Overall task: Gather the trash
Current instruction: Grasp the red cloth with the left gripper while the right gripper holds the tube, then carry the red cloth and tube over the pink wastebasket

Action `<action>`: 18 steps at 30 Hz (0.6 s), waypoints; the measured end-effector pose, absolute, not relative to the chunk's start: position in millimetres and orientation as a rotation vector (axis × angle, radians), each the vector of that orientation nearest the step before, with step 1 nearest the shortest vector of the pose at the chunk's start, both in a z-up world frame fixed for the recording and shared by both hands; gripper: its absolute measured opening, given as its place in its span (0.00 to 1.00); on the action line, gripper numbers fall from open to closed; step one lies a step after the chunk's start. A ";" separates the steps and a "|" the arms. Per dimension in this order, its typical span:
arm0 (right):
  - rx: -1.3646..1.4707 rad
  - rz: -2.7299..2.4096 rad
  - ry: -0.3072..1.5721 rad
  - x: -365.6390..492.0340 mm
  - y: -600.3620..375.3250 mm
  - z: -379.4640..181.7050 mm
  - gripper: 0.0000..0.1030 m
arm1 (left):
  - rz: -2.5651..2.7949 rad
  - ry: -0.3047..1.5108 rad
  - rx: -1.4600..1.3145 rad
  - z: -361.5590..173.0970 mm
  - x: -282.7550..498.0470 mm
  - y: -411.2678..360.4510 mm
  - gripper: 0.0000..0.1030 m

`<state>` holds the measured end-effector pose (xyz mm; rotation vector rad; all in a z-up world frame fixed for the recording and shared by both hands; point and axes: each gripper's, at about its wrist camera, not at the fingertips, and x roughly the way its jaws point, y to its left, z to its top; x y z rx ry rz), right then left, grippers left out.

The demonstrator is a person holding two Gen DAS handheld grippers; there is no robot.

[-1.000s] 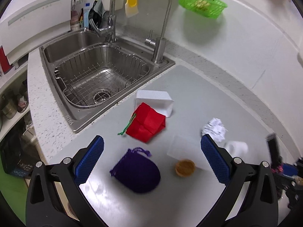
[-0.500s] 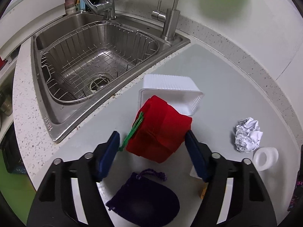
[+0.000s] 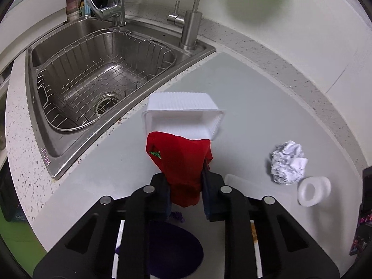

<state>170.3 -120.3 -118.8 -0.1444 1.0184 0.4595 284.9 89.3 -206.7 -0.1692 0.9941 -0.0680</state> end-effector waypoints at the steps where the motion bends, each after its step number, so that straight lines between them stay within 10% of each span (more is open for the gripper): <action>1: -0.144 0.461 1.013 169.4 -120.7 -116.7 0.21 | -0.073 0.989 -0.170 -203.4 280.9 88.7 0.18; 18: -0.207 0.635 0.893 116.6 -75.4 -72.5 0.21 | -0.030 0.823 -0.204 -102.1 140.1 92.7 0.16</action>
